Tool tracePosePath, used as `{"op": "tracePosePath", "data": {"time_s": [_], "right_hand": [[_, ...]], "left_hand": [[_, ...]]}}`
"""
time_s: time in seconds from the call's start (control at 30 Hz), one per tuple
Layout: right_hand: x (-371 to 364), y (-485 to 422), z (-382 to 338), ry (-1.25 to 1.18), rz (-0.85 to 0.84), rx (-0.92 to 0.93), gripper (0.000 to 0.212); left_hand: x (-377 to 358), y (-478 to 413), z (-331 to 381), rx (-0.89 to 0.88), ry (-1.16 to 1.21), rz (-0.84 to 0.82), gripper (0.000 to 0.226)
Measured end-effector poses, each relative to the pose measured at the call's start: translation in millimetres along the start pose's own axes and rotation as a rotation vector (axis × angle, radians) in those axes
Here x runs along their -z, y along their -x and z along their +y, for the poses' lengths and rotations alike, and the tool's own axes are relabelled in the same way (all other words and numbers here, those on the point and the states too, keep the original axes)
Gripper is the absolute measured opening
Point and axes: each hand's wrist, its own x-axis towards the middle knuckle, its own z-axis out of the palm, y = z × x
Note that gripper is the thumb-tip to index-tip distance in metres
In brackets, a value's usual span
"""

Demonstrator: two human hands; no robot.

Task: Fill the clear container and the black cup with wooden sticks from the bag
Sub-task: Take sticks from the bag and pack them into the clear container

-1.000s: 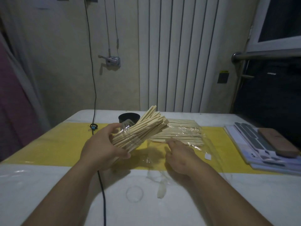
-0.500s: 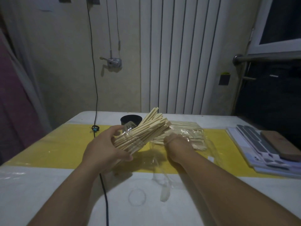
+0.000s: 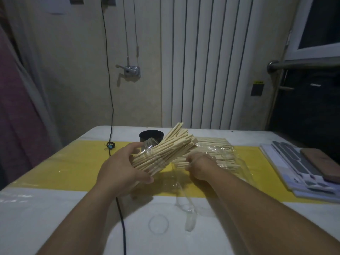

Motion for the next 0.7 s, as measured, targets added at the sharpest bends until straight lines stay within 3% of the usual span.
{"op": "tracePosePath", "data": {"time_s": [0.17, 0.37, 0.57, 0.7], "right_hand": [[-1.4, 6.6, -5.2, -0.052, 0.051, -0.017, 0.012], [-17.3, 12.6, 2.6, -0.159, 0.224, -0.014, 0.008], [5.9, 38.9, 0.1, -0.004, 0.266, 0.107, 0.025], [7.4, 53.7, -3.7, 0.114, 0.174, 0.119, 0.029]], "left_hand": [[0.3, 0.1, 0.3, -0.002, -0.008, 0.004, 0.096], [0.6, 0.9, 1.1, -0.013, 0.004, -0.003, 0.097], [0.1, 0.0, -0.1, -0.003, 0.012, 0.009, 0.092], [0.1, -0.2, -0.2, -0.013, 0.016, 0.006, 0.092]]}}
